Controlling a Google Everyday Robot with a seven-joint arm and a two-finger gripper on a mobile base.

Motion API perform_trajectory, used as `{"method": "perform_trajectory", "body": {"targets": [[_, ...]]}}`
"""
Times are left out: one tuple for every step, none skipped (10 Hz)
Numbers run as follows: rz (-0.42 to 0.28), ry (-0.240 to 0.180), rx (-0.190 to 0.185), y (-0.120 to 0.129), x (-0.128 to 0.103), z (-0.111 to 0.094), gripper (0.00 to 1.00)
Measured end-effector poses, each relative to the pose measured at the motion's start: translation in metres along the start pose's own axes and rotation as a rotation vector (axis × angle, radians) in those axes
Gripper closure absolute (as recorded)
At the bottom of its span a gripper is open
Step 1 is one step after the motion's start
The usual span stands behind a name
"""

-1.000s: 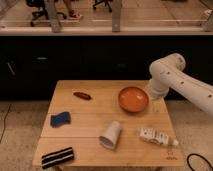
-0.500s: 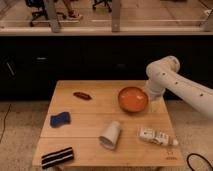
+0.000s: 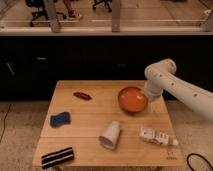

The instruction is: Pick up the ceramic bowl

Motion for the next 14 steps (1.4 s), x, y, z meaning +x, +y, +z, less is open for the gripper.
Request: {"method": "perform_trajectory", "body": {"targets": [[-0.007, -0.005, -0.004, -0.003, -0.002, 0.006, 0.2], [-0.013, -0.009, -0.008, -0.004, -0.003, 0.011, 0.2], [-0.018, -0.013, -0.019, -0.004, -0.003, 0.02, 0.2], [-0.022, -0.015, -0.026, -0.003, -0.003, 0.026, 0.2], [-0.029, -0.016, -0.03, -0.004, -0.005, 0.031, 0.2], [-0.034, -0.017, -0.032, -0.004, -0.005, 0.033, 0.2], [-0.037, -0.021, -0.03, -0.005, -0.005, 0.037, 0.2], [-0.042, -0.025, -0.031, -0.006, -0.005, 0.041, 0.2], [-0.045, -0.028, -0.03, -0.008, -0.005, 0.044, 0.2], [-0.047, -0.031, -0.033, -0.009, -0.005, 0.048, 0.2], [-0.048, -0.037, -0.036, -0.01, -0.007, 0.052, 0.2], [-0.047, -0.04, -0.041, -0.009, -0.007, 0.055, 0.2], [-0.048, -0.044, -0.044, -0.009, -0.006, 0.06, 0.2], [-0.05, -0.047, -0.045, -0.011, -0.006, 0.063, 0.2]]}}
